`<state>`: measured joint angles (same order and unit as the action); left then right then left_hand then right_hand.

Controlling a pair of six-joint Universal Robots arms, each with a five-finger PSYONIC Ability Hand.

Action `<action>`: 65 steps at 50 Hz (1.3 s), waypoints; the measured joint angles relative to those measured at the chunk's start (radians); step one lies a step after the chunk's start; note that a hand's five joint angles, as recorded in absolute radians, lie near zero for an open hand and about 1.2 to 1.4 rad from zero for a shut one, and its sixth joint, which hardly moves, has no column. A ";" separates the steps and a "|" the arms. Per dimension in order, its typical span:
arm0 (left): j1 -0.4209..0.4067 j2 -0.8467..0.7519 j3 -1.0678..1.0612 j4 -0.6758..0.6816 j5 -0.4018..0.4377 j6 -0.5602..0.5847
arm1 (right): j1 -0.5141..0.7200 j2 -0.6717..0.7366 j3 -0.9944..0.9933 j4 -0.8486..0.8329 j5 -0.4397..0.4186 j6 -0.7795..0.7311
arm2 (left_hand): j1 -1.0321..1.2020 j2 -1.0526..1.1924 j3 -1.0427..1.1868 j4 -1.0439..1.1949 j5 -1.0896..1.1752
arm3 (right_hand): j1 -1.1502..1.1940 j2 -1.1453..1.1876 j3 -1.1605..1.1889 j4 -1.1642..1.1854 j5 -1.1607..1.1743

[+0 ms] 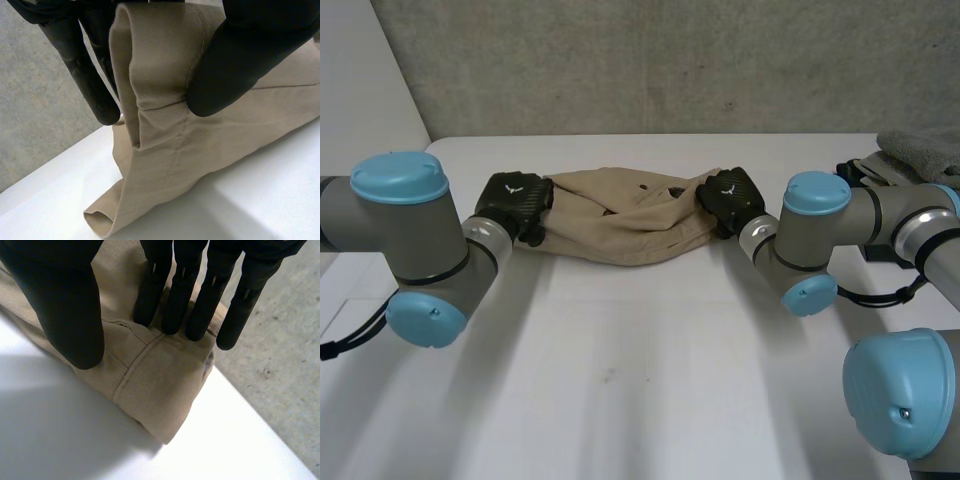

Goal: Fold the laundry.

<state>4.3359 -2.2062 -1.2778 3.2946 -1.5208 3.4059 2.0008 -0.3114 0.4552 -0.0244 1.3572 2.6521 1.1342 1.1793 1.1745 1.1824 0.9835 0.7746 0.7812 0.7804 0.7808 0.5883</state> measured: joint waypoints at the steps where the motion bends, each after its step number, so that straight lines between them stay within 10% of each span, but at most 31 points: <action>1: 0.000 -0.001 0.002 0.000 0.000 0.000 | 0.000 0.001 -0.002 0.009 0.001 0.000 | 0.000 0.000 0.000 0.000 0.000 | 0.000 0.000 0.000 0.000 0.000; 16: -0.010 0.030 0.008 -0.005 -0.001 -0.001 | -0.001 0.005 -0.112 0.068 0.072 -0.004 | 0.003 0.014 0.015 0.015 0.010 | 0.340 0.399 0.406 0.415 0.381; 37: -0.008 0.513 0.019 -0.203 0.026 0.004 | -0.095 -0.968 0.469 0.319 0.022 -0.101 | 0.003 0.015 0.016 0.015 0.010 | 0.340 0.399 0.406 0.417 0.381; 49: -0.016 0.350 0.056 -0.228 0.041 0.014 | -0.095 -0.877 0.456 0.474 -0.026 -0.098 | 0.003 0.015 0.015 0.015 0.018 | 0.340 0.399 0.406 0.419 0.400; 54: -0.030 0.167 0.186 -0.140 0.040 0.029 | -0.087 -0.756 0.414 0.408 0.017 -0.078 | 0.003 0.015 0.015 0.015 0.018 | 0.340 0.399 0.409 0.419 0.400; 65: -0.054 0.069 0.493 0.457 0.067 0.033 | -0.084 -0.690 0.288 -0.297 0.183 0.051 | 0.003 0.017 0.017 0.017 0.018 | 0.340 0.399 0.412 0.420 0.400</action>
<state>4.2822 -2.1377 -0.7850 3.7513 -1.4538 3.4385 1.9169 -1.0018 0.7431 -0.3209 1.5402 2.7033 1.1374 1.1961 1.1912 1.1995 1.0019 1.1149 1.1800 1.1921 1.2010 0.9880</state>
